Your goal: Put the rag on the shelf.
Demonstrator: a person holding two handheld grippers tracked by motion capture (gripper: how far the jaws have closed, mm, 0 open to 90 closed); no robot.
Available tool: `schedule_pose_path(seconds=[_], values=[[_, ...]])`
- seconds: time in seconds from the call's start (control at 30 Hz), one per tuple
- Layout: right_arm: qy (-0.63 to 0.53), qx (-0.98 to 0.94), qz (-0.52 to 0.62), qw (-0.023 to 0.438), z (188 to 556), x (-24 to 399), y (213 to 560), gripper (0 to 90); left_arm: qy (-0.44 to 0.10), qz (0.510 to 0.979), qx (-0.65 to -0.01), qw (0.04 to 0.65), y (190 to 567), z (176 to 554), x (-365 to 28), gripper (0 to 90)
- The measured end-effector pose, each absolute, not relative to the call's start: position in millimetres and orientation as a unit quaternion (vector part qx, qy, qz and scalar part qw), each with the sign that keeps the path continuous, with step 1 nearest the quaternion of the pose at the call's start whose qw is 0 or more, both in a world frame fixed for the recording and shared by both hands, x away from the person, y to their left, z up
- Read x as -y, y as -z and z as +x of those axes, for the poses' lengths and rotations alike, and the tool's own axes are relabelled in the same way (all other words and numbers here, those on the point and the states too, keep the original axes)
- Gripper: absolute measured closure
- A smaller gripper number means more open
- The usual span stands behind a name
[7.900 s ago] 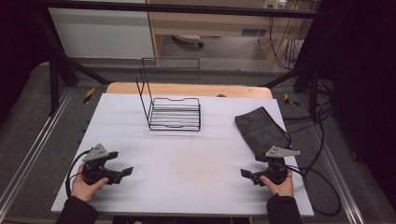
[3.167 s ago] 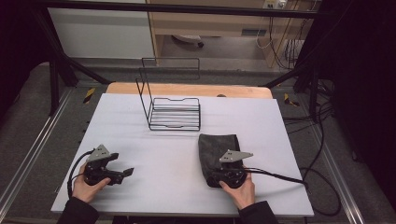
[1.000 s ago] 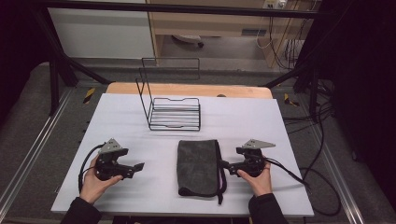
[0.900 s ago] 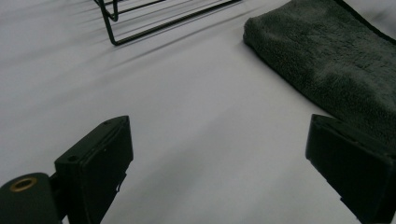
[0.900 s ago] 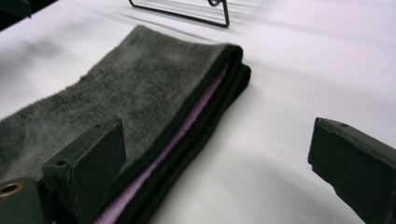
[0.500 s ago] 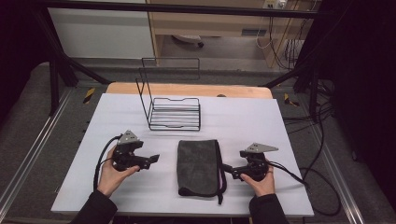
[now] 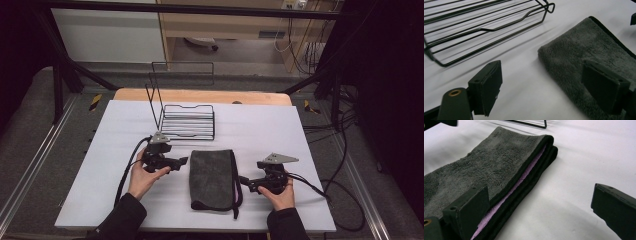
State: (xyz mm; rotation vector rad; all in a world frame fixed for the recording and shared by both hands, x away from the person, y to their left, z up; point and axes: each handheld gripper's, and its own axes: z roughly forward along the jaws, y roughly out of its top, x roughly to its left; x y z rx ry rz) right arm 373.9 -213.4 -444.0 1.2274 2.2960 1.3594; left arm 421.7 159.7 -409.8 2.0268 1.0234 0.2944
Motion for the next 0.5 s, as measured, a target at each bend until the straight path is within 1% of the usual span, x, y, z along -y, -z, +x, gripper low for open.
schedule_pose_path(seconds=[0.2,0.37,0.5], values=[[-0.461,-0.777,0.417,0.101,374.0,213.3,444.0,2.5,-0.108,0.804,-0.424,0.402,420.1,437.5,-137.6,26.6],[-0.458,-0.778,0.417,0.100,374.3,213.1,444.4,2.6,-0.104,0.801,-0.438,0.396,428.0,446.0,-129.8,42.5],[-0.457,-0.779,0.418,0.099,374.8,212.6,445.0,2.7,-0.095,0.801,-0.445,0.388,435.0,451.4,-123.3,51.7]])
